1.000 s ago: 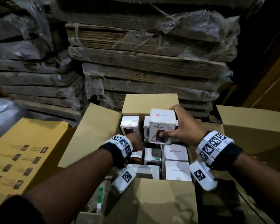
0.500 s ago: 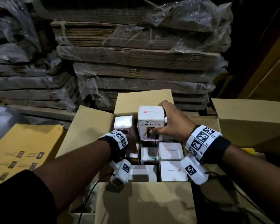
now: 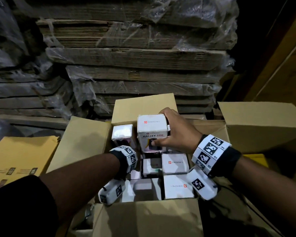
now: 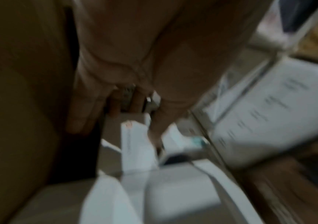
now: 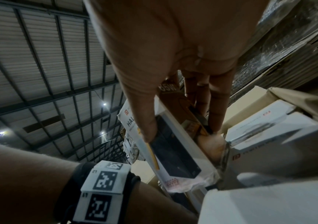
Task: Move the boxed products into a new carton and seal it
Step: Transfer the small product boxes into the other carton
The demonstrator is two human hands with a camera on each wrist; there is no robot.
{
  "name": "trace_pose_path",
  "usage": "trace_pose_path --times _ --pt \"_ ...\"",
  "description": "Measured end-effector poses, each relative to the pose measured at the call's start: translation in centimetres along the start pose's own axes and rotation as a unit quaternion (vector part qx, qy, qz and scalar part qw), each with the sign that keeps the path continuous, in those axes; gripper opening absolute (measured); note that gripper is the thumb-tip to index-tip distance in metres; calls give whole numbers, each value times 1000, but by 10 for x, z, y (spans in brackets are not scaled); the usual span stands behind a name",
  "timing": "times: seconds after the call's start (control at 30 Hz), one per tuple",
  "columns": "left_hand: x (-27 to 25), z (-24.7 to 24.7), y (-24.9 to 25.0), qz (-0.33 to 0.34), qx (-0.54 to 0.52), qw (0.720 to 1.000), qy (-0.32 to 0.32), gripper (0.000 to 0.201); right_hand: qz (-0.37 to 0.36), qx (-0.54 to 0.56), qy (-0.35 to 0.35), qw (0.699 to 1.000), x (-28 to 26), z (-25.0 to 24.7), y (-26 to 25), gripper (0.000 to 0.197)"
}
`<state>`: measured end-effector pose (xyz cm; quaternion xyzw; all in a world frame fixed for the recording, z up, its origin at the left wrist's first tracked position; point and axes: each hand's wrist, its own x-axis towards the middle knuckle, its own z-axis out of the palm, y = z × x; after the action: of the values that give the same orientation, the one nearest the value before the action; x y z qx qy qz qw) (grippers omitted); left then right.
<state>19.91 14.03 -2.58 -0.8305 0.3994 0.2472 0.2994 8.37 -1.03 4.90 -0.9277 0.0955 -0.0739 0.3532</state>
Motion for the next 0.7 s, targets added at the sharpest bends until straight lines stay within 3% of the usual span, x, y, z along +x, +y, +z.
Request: trace_pose_path --times 0.13,0.27,0.37,0.43,0.7 --pt "0 9 3 71 68 994 -36 65 -2 5 3 1000 0 2 3 72" --pt "-6 6 8 38 29 999 -7 51 3 12 6 1000 -1 2 4 72" --pt "-2 15 8 49 -11 999 10 61 3 20 11 1000 -3 1 5 71" --pt "5 22 3 52 -23 998 -13 66 4 24 14 1000 -3 1 5 71" --pt "15 31 2 14 -72 997 -8 59 9 33 14 999 -6 -1 3 70"
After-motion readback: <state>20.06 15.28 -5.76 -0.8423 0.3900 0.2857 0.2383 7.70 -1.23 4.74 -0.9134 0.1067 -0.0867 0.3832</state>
